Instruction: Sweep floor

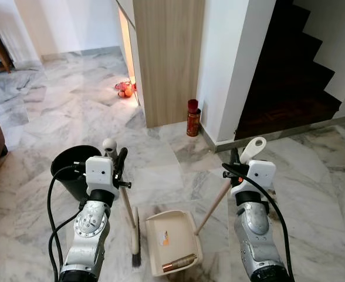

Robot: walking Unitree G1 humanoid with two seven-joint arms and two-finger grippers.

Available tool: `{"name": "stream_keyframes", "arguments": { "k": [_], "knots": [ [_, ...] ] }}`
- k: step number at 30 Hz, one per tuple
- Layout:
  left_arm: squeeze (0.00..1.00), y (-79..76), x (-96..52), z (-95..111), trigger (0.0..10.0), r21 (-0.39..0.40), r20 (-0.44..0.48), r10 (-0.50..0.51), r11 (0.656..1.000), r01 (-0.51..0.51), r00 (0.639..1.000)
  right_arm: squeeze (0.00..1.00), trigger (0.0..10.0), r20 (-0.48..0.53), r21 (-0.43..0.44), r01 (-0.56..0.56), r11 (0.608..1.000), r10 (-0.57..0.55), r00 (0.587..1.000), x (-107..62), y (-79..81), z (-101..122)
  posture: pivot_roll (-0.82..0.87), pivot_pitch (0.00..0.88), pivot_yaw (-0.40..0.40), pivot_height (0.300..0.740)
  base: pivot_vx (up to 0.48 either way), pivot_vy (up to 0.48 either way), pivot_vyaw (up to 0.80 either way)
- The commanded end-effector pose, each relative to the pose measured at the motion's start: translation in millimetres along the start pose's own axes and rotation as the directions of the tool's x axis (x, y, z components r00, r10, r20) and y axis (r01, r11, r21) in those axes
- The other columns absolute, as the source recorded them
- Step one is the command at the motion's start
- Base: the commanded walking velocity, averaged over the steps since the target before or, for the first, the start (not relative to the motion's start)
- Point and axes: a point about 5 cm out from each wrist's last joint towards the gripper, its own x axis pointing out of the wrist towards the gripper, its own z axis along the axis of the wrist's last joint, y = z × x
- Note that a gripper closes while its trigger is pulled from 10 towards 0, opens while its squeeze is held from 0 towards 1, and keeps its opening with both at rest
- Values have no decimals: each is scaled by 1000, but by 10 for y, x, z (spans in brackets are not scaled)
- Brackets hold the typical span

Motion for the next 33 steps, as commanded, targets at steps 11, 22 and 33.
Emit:
{"name": "stream_keyframes", "arguments": {
  "k": [11, 22, 33],
  "knots": [
    [0, 17, 37, 88, 10000, 16, 40, 0, 1000, 0, 999, 0, 10000, 35, 12, -13, 1000, 13, 999, 47, 39, 79, 82, 5, 39, 740, 0, 246, 0],
    [0, 18, 47, 92, 10000, 17, 43, 0, 1000, -1, 999, 0, 10000, 40, 26, -24, 999, 23, 999, 60, 59, 88, 87, 2, 37, 740, 0, 246, 191],
    [0, 30, 46, 97, 10000, 19, 43, 6, 1000, -7, 999, 0, 10000, 42, 24, -30, 999, 29, 999, 61, 67, 94, 92, 8, 36, 740, 0, 245, 0]
  ]
}}
